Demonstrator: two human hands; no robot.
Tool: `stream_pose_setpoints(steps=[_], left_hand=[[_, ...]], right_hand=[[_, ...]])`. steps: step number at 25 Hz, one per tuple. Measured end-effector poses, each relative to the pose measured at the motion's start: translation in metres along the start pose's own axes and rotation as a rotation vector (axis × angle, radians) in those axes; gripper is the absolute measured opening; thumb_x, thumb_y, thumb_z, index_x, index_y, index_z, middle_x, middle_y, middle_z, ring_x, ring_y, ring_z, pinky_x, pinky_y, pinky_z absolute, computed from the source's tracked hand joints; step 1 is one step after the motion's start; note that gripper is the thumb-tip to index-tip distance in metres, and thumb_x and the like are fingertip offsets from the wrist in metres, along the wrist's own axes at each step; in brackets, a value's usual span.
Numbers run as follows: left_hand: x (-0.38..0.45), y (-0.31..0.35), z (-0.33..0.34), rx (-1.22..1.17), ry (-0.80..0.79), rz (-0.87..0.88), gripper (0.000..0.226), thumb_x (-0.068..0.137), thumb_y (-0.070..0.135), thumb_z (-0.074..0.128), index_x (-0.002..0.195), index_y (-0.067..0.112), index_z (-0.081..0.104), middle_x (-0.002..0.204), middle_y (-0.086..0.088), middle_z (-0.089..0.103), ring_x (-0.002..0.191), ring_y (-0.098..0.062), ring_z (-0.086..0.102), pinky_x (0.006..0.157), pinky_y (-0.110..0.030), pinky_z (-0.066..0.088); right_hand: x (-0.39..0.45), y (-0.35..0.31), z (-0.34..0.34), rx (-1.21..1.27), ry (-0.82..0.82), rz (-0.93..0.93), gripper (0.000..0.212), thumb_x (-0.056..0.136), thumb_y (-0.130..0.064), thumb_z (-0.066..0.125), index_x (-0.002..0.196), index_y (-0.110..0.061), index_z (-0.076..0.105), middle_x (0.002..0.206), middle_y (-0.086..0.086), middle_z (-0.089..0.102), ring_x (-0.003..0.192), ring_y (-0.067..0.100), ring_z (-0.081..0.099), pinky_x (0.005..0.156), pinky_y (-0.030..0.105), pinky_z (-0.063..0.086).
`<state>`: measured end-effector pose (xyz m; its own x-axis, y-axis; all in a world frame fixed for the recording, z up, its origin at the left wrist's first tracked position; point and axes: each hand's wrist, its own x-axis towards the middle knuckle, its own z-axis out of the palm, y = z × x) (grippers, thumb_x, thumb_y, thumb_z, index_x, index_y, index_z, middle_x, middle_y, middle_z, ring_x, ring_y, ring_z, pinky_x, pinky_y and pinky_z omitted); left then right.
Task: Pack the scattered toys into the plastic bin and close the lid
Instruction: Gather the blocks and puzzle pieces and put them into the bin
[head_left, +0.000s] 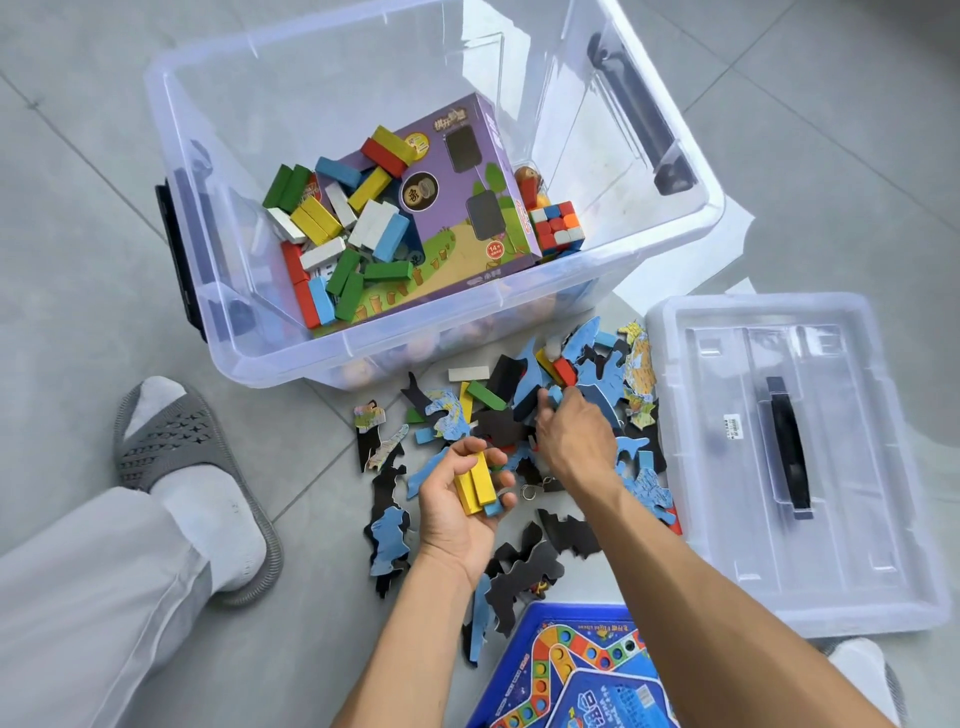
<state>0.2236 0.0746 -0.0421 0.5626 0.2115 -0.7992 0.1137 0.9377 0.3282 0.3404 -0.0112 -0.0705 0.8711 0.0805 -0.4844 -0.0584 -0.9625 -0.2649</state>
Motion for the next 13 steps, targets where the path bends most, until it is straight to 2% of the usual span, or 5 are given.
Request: stream_pose_setpoints(steps=[4, 8, 9, 11, 13], left_hand=[[-0.004, -0.002, -0.002, -0.002, -0.003, -0.007, 0.016, 0.069, 0.014, 0.052, 0.083, 0.015, 0.059, 0.072, -0.009, 0.064, 0.057, -0.021, 0.057, 0.046, -0.026, 0.044], [-0.010, -0.004, -0.004, 0.023, 0.022, -0.019, 0.017, 0.070, 0.013, 0.053, 0.086, 0.013, 0.059, 0.073, -0.010, 0.065, 0.057, -0.022, 0.058, 0.047, -0.027, 0.045], [-0.010, -0.004, -0.005, 0.028, 0.037, -0.017, 0.015, 0.073, 0.012, 0.052, 0.086, 0.012, 0.059, 0.073, -0.010, 0.065, 0.057, -0.022, 0.058, 0.047, -0.027, 0.046], [-0.009, -0.002, -0.002, 0.018, 0.067, -0.010, 0.014, 0.080, 0.008, 0.047, 0.087, 0.011, 0.060, 0.072, -0.011, 0.064, 0.057, -0.022, 0.058, 0.046, -0.026, 0.046], [-0.013, 0.001, 0.006, -0.039, 0.082, 0.004, 0.016, 0.084, 0.008, 0.045, 0.089, 0.010, 0.060, 0.072, -0.012, 0.064, 0.058, -0.022, 0.058, 0.046, -0.025, 0.045]], right_hand=[[-0.004, 0.011, 0.002, 0.028, -0.034, -0.066, 0.023, 0.098, -0.031, 0.039, 0.102, -0.009, 0.043, 0.095, 0.018, 0.063, 0.082, 0.033, 0.053, 0.068, 0.040, 0.040], [-0.007, 0.009, 0.003, -0.080, 0.003, -0.031, 0.026, 0.094, -0.031, 0.042, 0.104, -0.007, 0.047, 0.083, 0.009, 0.052, 0.082, 0.032, 0.054, 0.065, 0.036, 0.035], [-0.008, 0.009, 0.001, 0.014, -0.011, -0.040, 0.025, 0.095, -0.029, 0.041, 0.101, -0.006, 0.049, 0.082, 0.010, 0.054, 0.081, 0.031, 0.056, 0.064, 0.037, 0.035], [-0.018, 0.009, -0.009, 0.486, -0.108, -0.024, 0.020, 0.091, -0.025, 0.045, 0.092, -0.006, 0.052, 0.076, 0.014, 0.060, 0.067, 0.024, 0.053, 0.058, 0.035, 0.037], [-0.040, 0.007, -0.030, 0.913, -0.217, -0.003, 0.012, 0.084, -0.020, 0.048, 0.083, -0.009, 0.052, 0.065, 0.013, 0.060, 0.051, 0.017, 0.044, 0.047, 0.028, 0.034]])
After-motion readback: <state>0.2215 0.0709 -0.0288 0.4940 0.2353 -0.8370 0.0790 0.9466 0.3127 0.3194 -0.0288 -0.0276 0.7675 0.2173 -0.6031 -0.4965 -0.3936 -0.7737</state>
